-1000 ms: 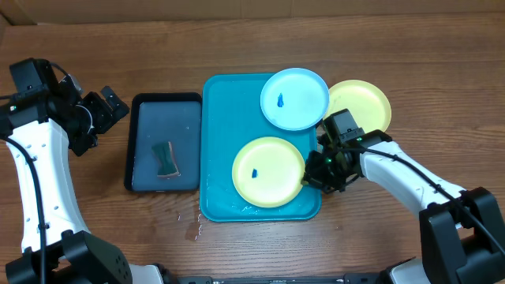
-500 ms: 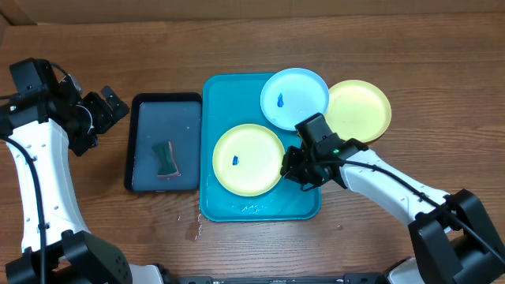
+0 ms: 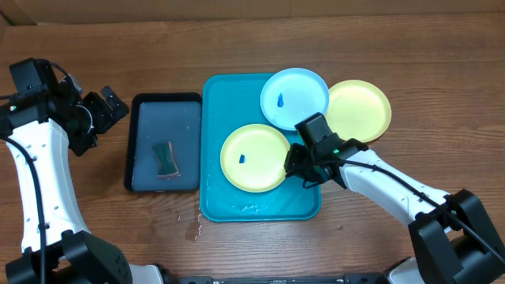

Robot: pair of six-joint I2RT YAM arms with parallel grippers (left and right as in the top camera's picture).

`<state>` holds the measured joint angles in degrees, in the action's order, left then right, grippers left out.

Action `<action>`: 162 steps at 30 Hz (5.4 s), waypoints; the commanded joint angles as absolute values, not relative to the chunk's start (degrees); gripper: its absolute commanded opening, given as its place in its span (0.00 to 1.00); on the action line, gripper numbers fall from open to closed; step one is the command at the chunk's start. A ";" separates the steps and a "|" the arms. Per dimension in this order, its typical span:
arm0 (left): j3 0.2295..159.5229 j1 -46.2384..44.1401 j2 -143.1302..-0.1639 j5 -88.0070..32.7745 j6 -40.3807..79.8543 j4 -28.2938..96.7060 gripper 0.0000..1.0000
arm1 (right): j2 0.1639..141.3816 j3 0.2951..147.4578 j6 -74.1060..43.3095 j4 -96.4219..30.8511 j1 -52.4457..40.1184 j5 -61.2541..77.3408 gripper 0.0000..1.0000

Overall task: Clean dirty plates on tray and stack at the side
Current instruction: 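Drag the yellow plate with the right gripper toward the teal tray's center, then hold the yellow plate rim steady with the right gripper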

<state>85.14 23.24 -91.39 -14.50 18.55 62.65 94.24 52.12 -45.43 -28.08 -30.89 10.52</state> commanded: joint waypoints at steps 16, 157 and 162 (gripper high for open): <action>85.97 23.22 -91.02 -14.41 19.33 62.76 1.00 | 95.92 51.33 -50.02 -25.93 -33.69 4.97 0.25; 85.97 23.22 -91.02 -16.38 19.53 63.66 1.00 | 98.19 53.63 -52.31 -27.53 -32.84 3.68 0.16; 85.49 22.28 -91.07 -17.74 18.13 67.61 0.58 | 98.19 53.63 -52.34 -27.20 -32.84 3.66 0.16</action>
